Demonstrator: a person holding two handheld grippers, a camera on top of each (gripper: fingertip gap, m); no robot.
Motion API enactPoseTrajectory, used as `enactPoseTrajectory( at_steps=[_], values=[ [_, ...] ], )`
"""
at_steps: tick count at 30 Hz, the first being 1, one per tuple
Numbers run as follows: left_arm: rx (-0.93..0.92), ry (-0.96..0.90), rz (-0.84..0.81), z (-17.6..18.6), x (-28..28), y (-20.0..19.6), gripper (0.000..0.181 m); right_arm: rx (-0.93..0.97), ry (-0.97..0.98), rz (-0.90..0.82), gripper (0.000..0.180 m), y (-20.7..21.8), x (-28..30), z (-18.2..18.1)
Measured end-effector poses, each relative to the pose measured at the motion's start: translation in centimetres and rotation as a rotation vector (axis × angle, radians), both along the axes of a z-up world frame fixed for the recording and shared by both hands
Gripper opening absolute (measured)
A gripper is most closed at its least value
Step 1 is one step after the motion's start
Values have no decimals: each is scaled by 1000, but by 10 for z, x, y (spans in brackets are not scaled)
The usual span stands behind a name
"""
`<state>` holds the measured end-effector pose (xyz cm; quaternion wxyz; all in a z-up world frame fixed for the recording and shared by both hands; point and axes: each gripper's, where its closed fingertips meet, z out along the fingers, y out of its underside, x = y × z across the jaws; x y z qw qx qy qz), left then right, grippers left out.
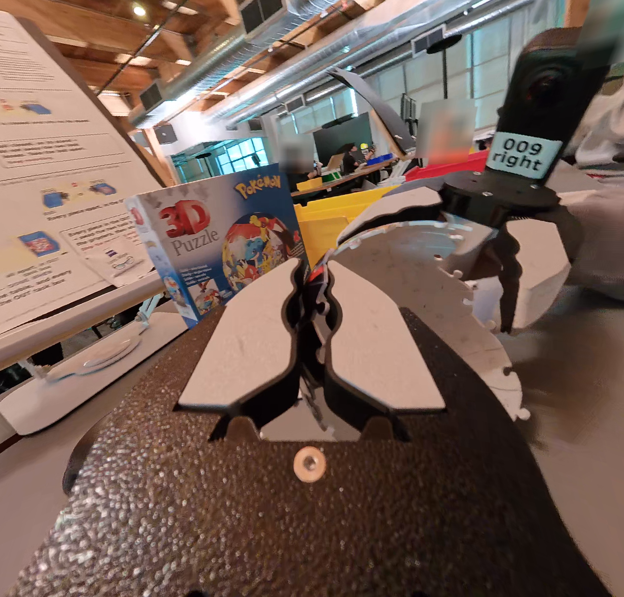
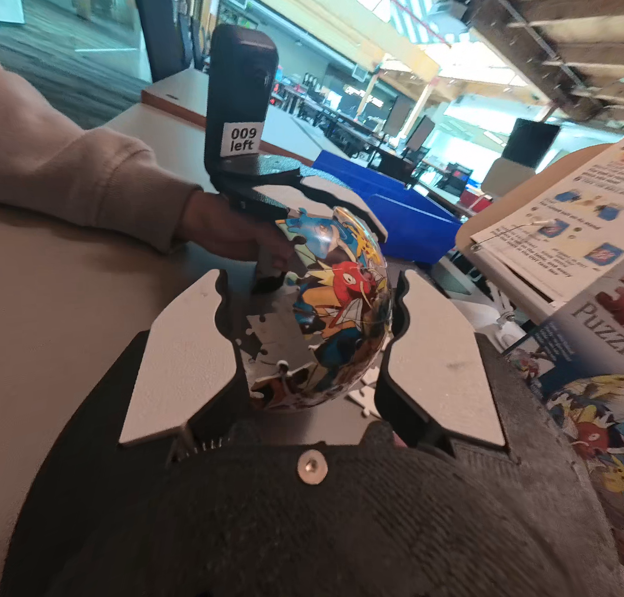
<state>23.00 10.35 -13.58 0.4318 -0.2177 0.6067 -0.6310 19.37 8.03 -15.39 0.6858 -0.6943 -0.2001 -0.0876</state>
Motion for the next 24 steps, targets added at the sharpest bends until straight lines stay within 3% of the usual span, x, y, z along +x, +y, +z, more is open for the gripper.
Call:
enactPoseTrajectory(
  at_steps=[8, 15, 18, 24],
  values=[
    [101, -7, -84, -7, -8, -5, 9, -155, 84, 100, 98, -22, 8, -4],
    [99, 1, -154, -7, -15, -6, 8, -286, 287, 399, 99, -19, -9, -9],
    [124, -9, -148, -7, -17, -7, 8, -330, 287, 442, 102, -10, -6, -10],
    [209, -55, -111, -5, -20, -8, 7, -590, 427, 617, 114, -14, -15, -13]
  ],
)
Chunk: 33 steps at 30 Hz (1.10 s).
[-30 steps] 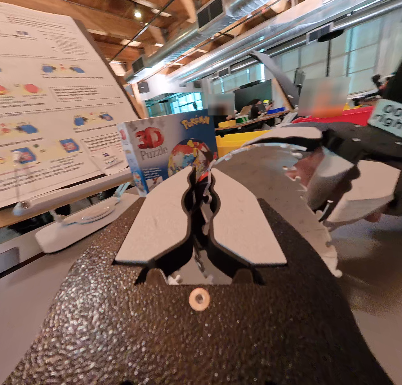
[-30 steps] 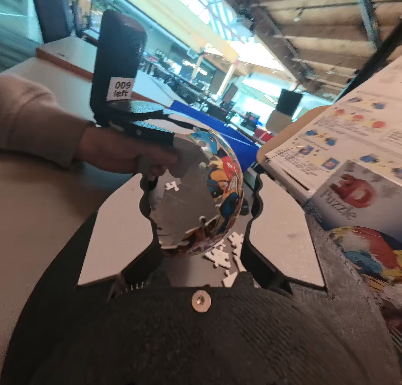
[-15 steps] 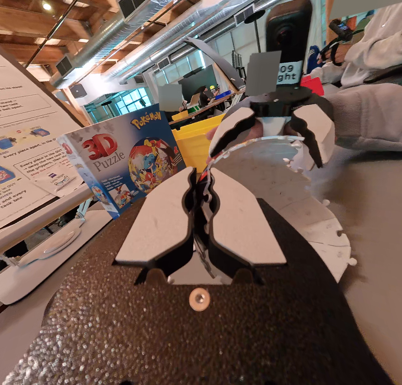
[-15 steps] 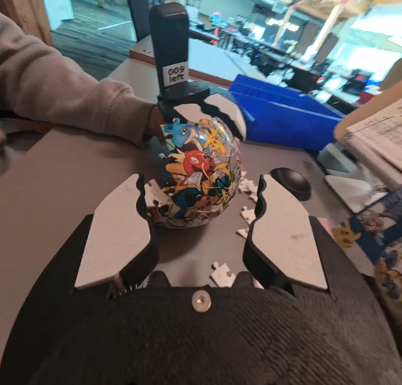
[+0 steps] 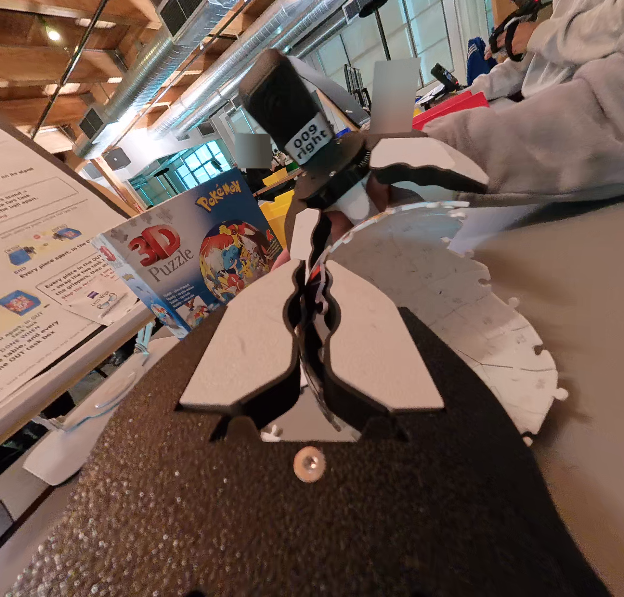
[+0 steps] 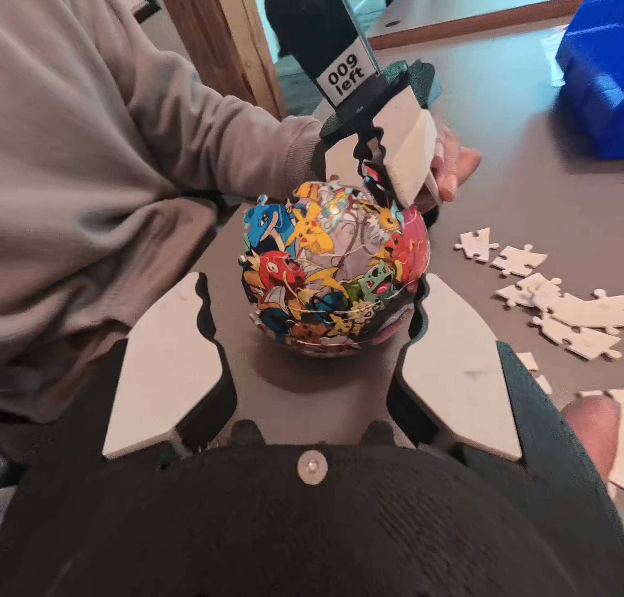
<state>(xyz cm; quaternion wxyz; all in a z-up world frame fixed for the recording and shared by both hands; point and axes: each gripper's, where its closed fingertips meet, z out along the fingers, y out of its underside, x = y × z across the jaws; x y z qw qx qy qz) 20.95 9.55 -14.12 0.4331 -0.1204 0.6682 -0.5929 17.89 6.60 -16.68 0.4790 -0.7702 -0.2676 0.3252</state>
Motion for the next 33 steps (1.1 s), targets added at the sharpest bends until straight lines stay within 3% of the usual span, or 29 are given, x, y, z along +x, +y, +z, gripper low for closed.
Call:
enactPoseTrajectory(
  at_steps=[7, 8, 13, 18, 24, 29, 33],
  values=[
    [154, -114, 71, 3, 0, -7, 7, -244, 18, 33, 111, 7, 11, -16],
    [169, -133, 82, 4, -1, -8, 8, -259, 24, 25, 119, 9, 11, -18],
    [196, -157, 94, 4, -2, -12, 8, -190, 88, 64, 116, 5, 0, 1],
    [148, -146, 125, 5, 3, -6, 17, -200, -21, 59, 114, 3, 4, -16],
    [133, -90, 126, 0, 3, -2, 20, -215, -45, 42, 113, 5, 4, -22],
    [113, 14, 118, 0, -3, -1, 38, -200, -69, 20, 111, 5, 5, -21],
    [141, 188, 140, -8, -9, 8, 42, -182, -83, 3, 109, 8, 5, -18]
  ],
)
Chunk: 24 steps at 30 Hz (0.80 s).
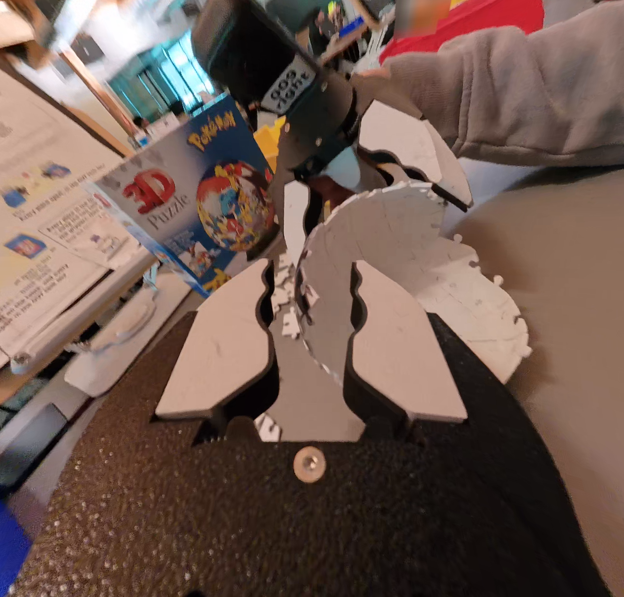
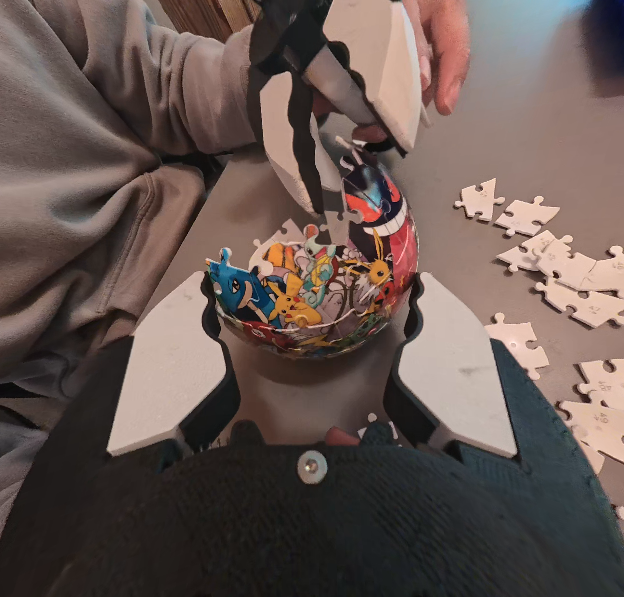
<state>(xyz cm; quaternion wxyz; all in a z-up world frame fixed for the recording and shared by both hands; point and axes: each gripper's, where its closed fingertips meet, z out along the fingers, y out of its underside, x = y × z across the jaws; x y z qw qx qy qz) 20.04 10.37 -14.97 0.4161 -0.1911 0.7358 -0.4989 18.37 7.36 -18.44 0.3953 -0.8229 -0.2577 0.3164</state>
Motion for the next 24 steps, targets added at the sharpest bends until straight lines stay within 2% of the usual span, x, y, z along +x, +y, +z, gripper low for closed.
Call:
enactPoseTrajectory(
  at_steps=[6, 9, 12, 13, 17, 19, 22, 24],
  values=[
    [21, 254, 182, -21, -25, 30, 48, 12, -36, -3, 108, 1, -3, 2],
    [-5, 333, 290, -25, -47, 37, 33, 13, -68, 1, 108, 1, -6, 2],
    [35, 480, 274, -46, -75, 22, 33, 24, -100, 7, 107, 2, -9, 3],
    [34, 503, 314, -53, -78, 22, 32, 23, -105, 6, 107, 3, -10, 3],
    [-179, 523, 508, -59, -65, 44, 40, 28, -138, 11, 107, 4, -15, 4],
    [-289, 521, 492, -51, -57, 46, 51, 33, -162, 13, 107, 3, -16, 4],
    [-238, 478, 431, -40, -42, 42, 56, 40, -186, 14, 107, 3, -19, 5],
    [-133, 406, 400, -35, -32, 39, 50, 44, -200, 16, 107, 4, -20, 5]
  ],
)
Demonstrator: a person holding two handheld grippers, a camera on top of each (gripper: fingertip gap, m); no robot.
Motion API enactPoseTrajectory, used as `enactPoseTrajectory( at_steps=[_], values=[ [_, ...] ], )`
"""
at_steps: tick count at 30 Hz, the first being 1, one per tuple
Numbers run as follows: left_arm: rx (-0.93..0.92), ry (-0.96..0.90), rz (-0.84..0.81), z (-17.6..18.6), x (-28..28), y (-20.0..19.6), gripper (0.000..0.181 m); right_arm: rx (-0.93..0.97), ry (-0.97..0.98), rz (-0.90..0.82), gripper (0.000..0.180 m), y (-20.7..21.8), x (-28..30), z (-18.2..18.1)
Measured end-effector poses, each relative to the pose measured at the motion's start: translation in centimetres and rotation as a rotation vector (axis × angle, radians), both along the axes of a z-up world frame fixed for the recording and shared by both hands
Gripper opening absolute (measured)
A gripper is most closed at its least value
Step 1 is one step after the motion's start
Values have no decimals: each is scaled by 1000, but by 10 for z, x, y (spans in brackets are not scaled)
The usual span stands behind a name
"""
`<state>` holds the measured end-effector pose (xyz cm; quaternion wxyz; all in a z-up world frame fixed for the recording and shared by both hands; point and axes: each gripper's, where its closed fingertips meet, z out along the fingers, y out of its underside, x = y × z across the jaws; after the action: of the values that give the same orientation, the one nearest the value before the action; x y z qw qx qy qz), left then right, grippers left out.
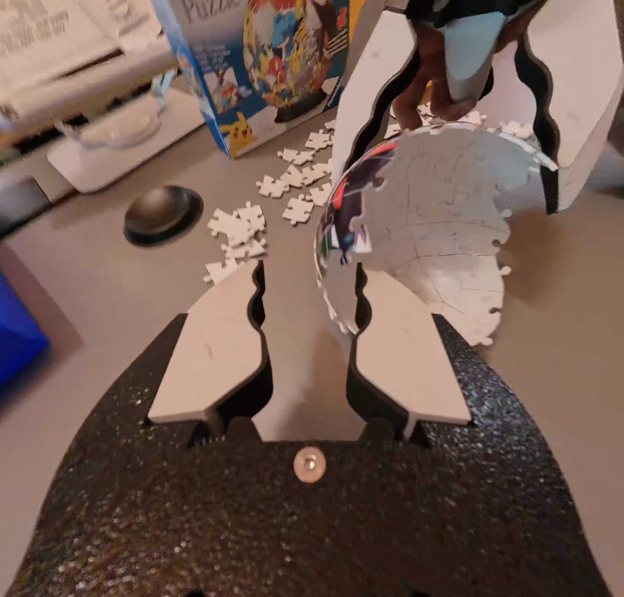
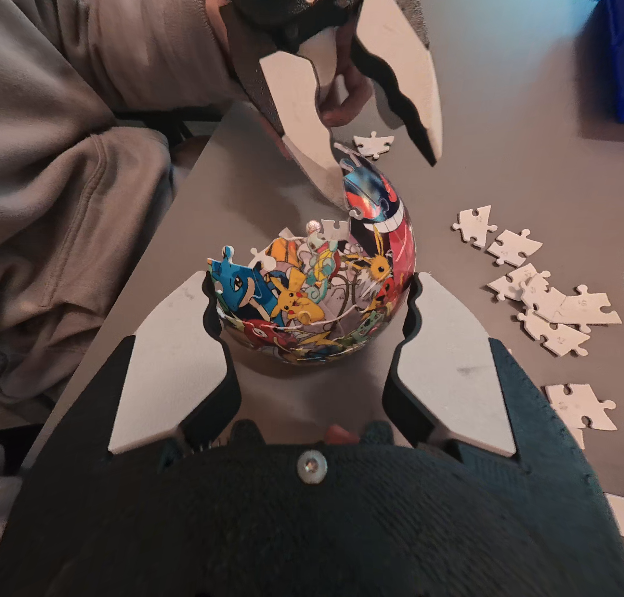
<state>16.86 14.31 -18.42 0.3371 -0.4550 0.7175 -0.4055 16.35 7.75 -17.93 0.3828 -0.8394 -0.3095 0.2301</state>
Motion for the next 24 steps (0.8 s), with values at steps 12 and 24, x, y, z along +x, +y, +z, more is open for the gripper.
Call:
enactPoseTrajectory(
  at_steps=[12, 24],
  values=[
    [337, -347, 159, 9, 8, 6, 3, 8, -101, -97, 110, 4, 4, -9],
    [306, -407, 280, 14, 5, 21, 2, 739, -580, -924, 64, -10, 44, 40]
  ],
)
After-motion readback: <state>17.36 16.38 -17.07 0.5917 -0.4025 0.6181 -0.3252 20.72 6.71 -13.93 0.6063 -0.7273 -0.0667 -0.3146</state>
